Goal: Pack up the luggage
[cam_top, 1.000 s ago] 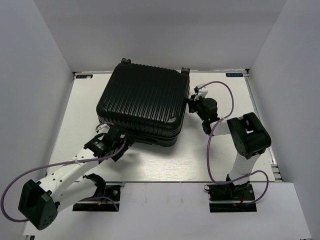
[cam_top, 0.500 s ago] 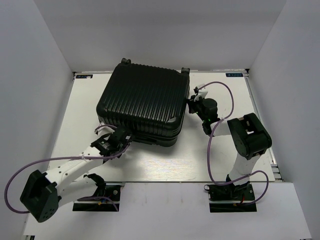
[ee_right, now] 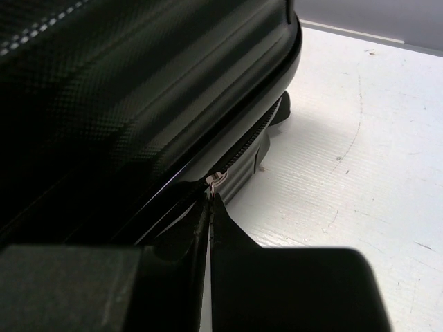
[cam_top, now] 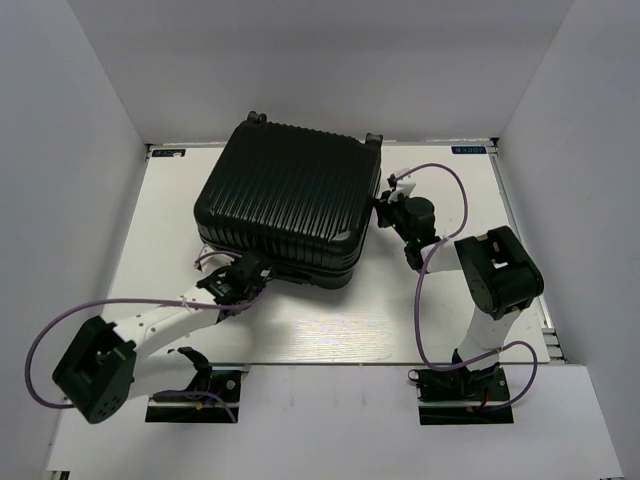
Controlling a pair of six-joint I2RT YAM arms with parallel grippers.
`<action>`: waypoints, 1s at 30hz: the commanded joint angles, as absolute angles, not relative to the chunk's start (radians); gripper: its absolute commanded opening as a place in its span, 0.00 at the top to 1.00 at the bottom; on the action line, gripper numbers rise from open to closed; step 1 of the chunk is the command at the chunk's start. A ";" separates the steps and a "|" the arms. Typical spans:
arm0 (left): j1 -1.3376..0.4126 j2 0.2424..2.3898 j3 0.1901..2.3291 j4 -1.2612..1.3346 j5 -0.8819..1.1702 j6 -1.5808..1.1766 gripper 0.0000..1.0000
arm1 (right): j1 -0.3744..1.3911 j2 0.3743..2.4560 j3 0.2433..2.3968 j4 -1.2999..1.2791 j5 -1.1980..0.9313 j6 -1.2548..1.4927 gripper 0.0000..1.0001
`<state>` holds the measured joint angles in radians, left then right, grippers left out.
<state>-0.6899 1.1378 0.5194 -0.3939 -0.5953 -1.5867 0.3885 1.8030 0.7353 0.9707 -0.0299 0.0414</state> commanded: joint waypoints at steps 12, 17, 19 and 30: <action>-0.623 1.327 0.658 -0.715 -0.790 -1.562 1.00 | 0.408 1.842 0.778 0.985 0.152 0.123 1.00; -0.503 1.302 0.609 -0.712 -0.694 -1.451 1.00 | 0.359 1.904 0.891 0.925 0.235 0.152 1.00; -0.434 1.304 0.612 -0.716 -0.672 -1.387 1.00 | 0.347 1.936 0.954 0.890 0.235 0.156 1.00; -0.138 1.436 0.669 -0.563 -0.477 -1.073 1.00 | 0.192 2.146 1.164 0.951 -0.322 0.167 1.00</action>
